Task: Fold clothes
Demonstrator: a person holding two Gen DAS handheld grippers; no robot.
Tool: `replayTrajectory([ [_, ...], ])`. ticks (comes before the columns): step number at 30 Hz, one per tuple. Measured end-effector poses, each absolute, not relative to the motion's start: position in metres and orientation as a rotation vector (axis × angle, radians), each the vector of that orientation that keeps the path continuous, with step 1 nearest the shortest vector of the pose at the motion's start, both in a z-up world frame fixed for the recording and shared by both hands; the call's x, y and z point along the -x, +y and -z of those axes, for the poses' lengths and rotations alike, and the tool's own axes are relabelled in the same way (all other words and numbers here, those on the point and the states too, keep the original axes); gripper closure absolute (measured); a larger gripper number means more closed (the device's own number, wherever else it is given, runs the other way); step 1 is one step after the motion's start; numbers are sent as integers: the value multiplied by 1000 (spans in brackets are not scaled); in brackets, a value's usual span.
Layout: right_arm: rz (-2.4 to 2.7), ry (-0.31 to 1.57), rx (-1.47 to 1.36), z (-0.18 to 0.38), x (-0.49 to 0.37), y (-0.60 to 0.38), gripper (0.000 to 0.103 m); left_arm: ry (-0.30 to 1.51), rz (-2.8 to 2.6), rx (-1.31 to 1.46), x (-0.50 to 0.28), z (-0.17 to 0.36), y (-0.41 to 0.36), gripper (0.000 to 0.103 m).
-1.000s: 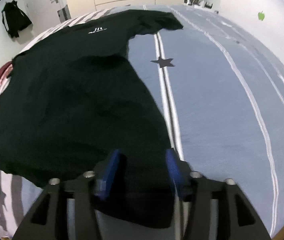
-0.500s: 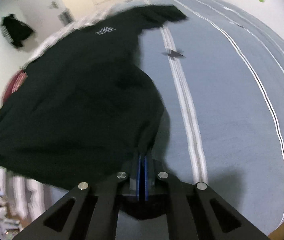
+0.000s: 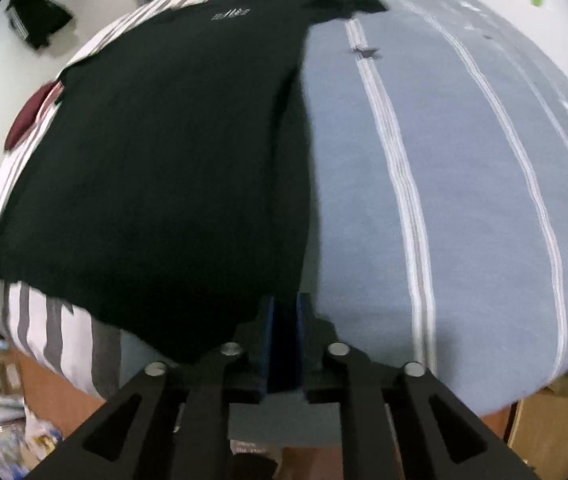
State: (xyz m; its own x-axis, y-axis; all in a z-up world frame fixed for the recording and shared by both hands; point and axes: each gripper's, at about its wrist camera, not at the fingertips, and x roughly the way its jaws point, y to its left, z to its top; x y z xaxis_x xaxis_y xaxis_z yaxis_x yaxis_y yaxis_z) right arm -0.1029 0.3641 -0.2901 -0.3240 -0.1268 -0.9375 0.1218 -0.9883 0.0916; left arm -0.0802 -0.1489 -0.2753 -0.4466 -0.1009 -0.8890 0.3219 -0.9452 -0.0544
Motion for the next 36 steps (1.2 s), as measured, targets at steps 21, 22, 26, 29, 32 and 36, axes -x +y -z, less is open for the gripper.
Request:
replayTrajectory([
  [21, 2733, -256, -1410, 215, 326, 307, 57, 212, 2617, -1381, 307, 235, -165, 56],
  [22, 2730, -253, -1405, 217, 340, 305, 57, 200, 2619, -1381, 325, 236, -162, 56],
  [26, 2700, -251, -1404, 232, 398, 298, 56, 147, 2633, -1380, 398, 241, -150, 56],
  [29, 2669, -190, -1404, 244, 451, 289, 56, 83, 2686, -1374, 464, 248, -130, 56],
  [32, 2650, -113, -1371, 250, 508, 270, 56, -7, 2757, -1369, 536, 258, -108, 56],
  [36, 2609, -11, -1324, 260, 581, 236, 50, -43, 2818, -1371, 631, 276, -88, 56],
])
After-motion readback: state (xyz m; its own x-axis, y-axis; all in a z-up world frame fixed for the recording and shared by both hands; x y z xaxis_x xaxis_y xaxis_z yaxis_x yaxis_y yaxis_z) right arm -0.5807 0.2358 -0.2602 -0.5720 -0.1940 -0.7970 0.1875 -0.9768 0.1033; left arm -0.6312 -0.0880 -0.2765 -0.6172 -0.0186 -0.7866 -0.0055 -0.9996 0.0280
